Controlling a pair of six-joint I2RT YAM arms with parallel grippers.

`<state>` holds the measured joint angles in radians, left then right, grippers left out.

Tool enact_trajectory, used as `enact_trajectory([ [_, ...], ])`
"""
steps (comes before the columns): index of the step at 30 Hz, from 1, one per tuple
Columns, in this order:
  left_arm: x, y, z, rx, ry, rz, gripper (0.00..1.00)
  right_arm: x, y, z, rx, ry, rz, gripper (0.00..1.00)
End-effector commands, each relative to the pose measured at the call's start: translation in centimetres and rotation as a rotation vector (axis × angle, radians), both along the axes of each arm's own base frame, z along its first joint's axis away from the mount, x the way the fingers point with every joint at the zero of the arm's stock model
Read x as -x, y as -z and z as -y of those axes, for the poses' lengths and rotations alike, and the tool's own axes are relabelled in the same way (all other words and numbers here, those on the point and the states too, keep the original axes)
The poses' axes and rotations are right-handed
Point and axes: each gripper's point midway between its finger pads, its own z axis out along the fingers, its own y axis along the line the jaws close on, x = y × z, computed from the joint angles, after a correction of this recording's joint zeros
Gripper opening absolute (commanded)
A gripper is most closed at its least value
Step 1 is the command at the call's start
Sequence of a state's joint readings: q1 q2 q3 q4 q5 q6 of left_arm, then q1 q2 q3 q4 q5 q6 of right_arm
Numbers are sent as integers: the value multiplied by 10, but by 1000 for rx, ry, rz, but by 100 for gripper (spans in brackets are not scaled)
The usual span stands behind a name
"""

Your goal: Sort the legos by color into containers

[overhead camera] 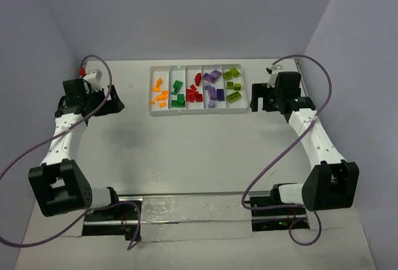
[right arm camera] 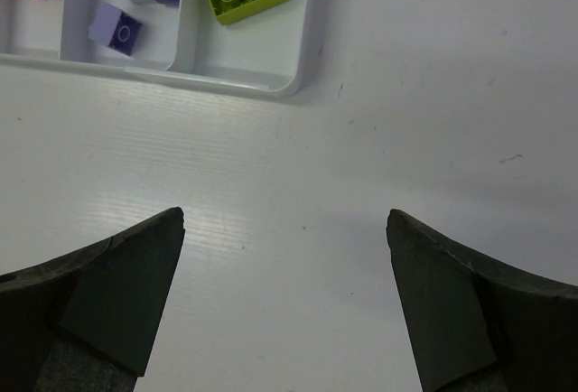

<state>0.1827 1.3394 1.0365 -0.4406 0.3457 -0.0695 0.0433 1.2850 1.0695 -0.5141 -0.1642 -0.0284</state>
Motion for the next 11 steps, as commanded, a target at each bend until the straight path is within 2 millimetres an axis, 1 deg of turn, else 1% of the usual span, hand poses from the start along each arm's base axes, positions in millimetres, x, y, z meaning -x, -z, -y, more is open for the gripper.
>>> enact_trajectory([
  [1, -12, -36, -11, -77, -16, 151, 99, -13, -17, 1, -1, 16, 85, 100],
  [6, -15, -35, -10, -67, -12, 146, 99, -14, -16, 1, -2, 20, 84, 100],
  [11, -19, -38, -15, -70, -48, 161, 99, -14, -18, 1, -7, 25, 88, 100],
])
